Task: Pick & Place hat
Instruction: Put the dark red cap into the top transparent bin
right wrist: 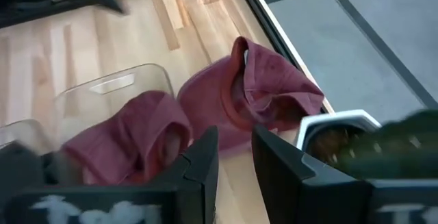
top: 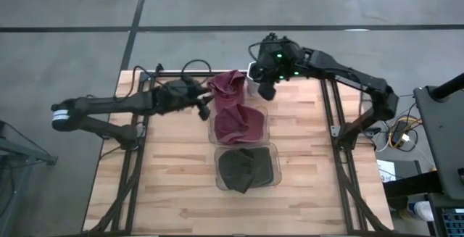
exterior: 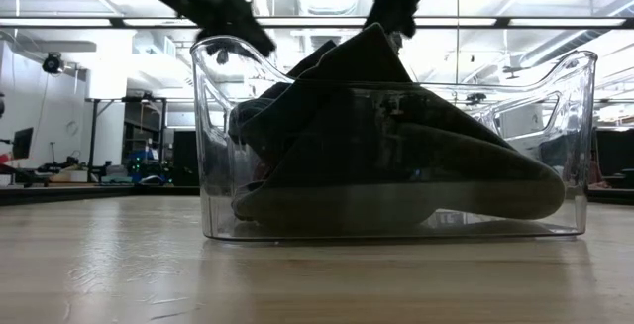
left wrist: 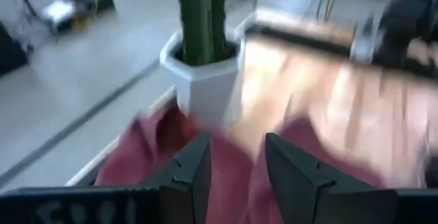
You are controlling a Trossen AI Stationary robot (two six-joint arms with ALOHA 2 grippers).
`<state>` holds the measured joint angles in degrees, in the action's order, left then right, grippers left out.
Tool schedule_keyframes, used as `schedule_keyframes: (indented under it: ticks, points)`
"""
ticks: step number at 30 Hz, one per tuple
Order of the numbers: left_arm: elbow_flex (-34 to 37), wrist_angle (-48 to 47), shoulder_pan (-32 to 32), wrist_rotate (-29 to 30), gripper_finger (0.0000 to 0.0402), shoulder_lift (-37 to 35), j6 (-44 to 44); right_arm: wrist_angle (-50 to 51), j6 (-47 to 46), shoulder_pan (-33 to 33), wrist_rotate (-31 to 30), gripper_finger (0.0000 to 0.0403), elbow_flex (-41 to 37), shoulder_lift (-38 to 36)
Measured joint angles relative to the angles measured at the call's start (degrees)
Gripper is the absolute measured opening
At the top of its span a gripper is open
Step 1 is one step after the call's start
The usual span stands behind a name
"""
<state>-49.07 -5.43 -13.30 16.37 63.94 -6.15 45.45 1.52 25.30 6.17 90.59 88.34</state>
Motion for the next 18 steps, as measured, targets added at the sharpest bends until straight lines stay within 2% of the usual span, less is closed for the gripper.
schedule_keyframes:
  ticks: [3,6,10,12,15,18]
  points:
    - [2.7,14.4,-2.2,0.8,0.0130,2.4,-0.3,2.7,0.0,-0.2,0.1,0.0080,0.0,-3.6]
    - [3.6,22.1,-3.1,5.0,0.0130,4.3,-4.8,3.2,0.2,-0.2,0.0,0.0075,0.0,-7.4]
    - [3.6,22.6,-3.0,5.6,0.0130,5.2,-17.8,3.2,0.2,-0.2,0.0,0.0070,0.0,-12.3]
    - [3.3,25.4,-3.6,7.7,0.0130,5.7,-18.7,3.2,0.8,-0.2,0.0,0.0068,0.0,-14.2]
    - [3.1,29.8,-4.7,14.5,0.0130,6.0,-17.9,3.2,2.0,-0.2,-0.1,0.0069,0.0,-16.5]
    - [0.6,26.2,-5.2,20.7,0.0130,6.1,-19.1,3.2,2.9,-0.2,-0.2,0.0072,0.0,-17.7]
